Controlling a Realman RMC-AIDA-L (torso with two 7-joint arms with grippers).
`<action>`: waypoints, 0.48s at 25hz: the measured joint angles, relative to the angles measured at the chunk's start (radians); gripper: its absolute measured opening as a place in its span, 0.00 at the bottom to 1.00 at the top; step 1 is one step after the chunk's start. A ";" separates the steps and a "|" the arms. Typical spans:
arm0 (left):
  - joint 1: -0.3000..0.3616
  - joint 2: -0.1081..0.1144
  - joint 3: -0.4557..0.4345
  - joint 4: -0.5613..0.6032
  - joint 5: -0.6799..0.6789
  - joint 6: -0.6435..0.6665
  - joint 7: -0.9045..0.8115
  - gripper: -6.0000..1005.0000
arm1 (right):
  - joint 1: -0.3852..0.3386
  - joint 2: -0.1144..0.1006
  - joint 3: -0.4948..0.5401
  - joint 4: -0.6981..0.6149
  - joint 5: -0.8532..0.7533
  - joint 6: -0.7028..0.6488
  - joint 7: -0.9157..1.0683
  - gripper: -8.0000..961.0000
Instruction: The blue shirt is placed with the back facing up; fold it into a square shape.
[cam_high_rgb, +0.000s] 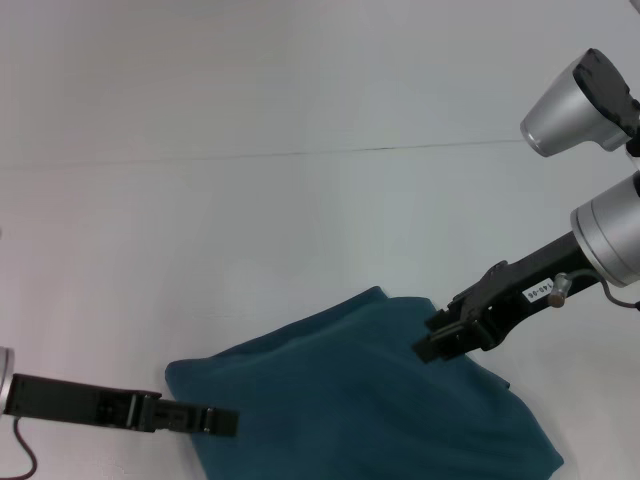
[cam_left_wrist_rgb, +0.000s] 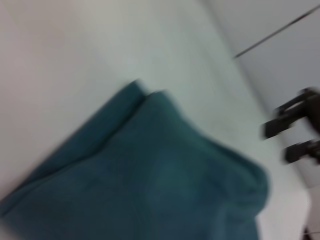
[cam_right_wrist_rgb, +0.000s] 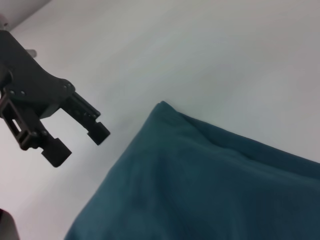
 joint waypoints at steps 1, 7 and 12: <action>-0.001 0.000 0.001 0.006 0.019 -0.002 -0.015 0.86 | 0.000 0.000 0.000 -0.006 -0.008 -0.001 0.002 0.44; -0.009 -0.007 0.009 0.025 0.115 -0.010 -0.100 0.92 | 0.008 0.000 0.000 -0.025 -0.036 -0.006 0.012 0.44; -0.024 -0.026 0.020 -0.009 0.121 -0.028 -0.115 0.92 | 0.022 0.000 -0.003 -0.025 -0.038 -0.008 0.012 0.44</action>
